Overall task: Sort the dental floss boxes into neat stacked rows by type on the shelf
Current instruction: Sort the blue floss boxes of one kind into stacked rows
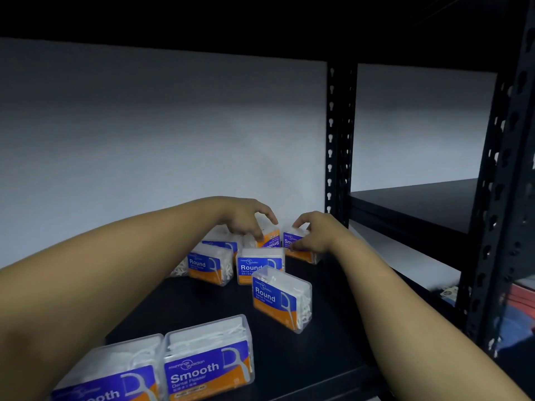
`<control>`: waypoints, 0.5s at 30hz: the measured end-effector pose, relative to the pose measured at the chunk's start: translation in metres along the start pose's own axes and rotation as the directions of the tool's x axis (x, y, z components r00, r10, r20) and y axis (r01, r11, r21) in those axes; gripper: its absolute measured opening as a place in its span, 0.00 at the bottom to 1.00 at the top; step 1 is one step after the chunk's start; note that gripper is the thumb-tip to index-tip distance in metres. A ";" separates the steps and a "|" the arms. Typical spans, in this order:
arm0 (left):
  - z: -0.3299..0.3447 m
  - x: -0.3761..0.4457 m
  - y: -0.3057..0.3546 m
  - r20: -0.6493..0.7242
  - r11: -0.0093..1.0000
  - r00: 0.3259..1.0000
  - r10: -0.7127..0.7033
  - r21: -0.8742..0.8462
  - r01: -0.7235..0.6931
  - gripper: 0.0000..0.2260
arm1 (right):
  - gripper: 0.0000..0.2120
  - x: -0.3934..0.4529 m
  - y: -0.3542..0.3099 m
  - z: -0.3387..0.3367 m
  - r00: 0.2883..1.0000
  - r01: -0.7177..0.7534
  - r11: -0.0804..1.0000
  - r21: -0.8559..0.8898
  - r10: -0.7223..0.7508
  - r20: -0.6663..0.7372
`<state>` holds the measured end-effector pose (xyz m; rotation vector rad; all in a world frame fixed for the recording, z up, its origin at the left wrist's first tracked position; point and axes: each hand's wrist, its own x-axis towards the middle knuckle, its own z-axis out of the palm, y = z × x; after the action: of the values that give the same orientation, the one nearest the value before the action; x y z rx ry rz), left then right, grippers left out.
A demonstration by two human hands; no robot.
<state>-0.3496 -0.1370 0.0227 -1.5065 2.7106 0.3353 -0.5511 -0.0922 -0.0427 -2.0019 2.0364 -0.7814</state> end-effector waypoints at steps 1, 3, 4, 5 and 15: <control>-0.001 -0.001 0.001 -0.004 1.000 1.000 0.013 0.025 -0.013 0.26 | 0.29 0.000 0.000 -0.001 1.000 -0.005 1.000 0.000 0.005 -0.003; -0.002 0.001 0.001 -0.002 0.999 1.000 0.025 0.048 -0.025 0.26 | 0.28 0.000 0.001 -0.003 1.000 -0.018 1.000 -0.002 0.018 -0.015; -0.001 0.002 0.002 0.001 0.998 1.000 0.025 0.053 -0.025 0.26 | 0.27 -0.001 0.002 -0.004 0.999 -0.025 1.000 -0.002 0.025 -0.021; 0.000 0.004 0.003 0.002 0.998 1.000 0.024 0.060 -0.024 0.25 | 0.27 -0.001 0.003 -0.005 0.999 -0.032 0.999 0.000 0.032 -0.025; 0.020 0.025 0.010 -0.102 0.990 0.990 0.095 0.111 -0.084 0.26 | 0.26 0.000 0.006 -0.004 0.998 -0.055 0.998 0.037 0.055 -0.020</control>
<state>-0.3726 -0.1489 0.0013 -1.4181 2.8330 0.1122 -0.5582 -0.0916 -0.0416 -1.9179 2.0645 -0.8259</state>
